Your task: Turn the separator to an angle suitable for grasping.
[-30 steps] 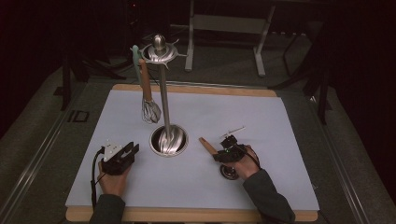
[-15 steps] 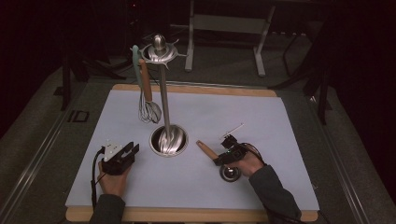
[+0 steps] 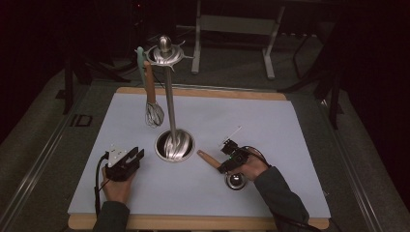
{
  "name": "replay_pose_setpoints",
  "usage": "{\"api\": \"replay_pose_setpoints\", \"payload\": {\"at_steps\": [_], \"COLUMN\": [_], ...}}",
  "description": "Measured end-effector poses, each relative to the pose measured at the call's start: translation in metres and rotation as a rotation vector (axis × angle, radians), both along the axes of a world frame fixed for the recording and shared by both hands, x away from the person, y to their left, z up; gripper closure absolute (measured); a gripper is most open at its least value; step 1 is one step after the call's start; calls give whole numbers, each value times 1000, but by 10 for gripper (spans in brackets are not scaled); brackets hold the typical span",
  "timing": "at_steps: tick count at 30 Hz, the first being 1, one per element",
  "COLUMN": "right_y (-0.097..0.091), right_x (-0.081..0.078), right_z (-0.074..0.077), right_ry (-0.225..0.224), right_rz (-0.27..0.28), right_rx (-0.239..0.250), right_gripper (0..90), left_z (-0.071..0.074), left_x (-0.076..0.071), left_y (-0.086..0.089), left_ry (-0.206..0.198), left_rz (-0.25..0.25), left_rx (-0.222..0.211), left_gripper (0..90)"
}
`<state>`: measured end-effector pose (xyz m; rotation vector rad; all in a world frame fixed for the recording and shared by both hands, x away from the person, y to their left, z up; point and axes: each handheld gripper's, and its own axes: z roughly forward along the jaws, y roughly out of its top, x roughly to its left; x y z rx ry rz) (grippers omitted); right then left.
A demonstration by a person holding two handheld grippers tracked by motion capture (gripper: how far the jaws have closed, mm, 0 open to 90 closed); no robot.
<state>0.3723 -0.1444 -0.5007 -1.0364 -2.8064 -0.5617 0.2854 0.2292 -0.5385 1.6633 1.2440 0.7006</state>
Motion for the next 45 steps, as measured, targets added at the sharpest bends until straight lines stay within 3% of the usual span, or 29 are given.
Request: {"api": "replay_pose_setpoints", "payload": {"at_steps": [10,22,26,34,45], "right_y": [13,20,23,27,32], "right_x": [12,17,16,13,10], "right_z": [0,1,1,3,1], "right_ry": [64,64,90,100,87], "right_rz": [8,7,20,63,78], "right_rx": [-36,-53,-73,-99,-112], "right_gripper": [685,644,659,704,705], "left_z": [0,0,0,0,0], "left_x": [0,0,0,0,0], "left_y": [0,0,0,0,-1], "left_ry": [-2,-1,0,1,2], "left_rz": [2,1,2,1,0], "left_rx": [-4,-4,-3,0,11], "left_gripper": [704,704,703,702,702]}}
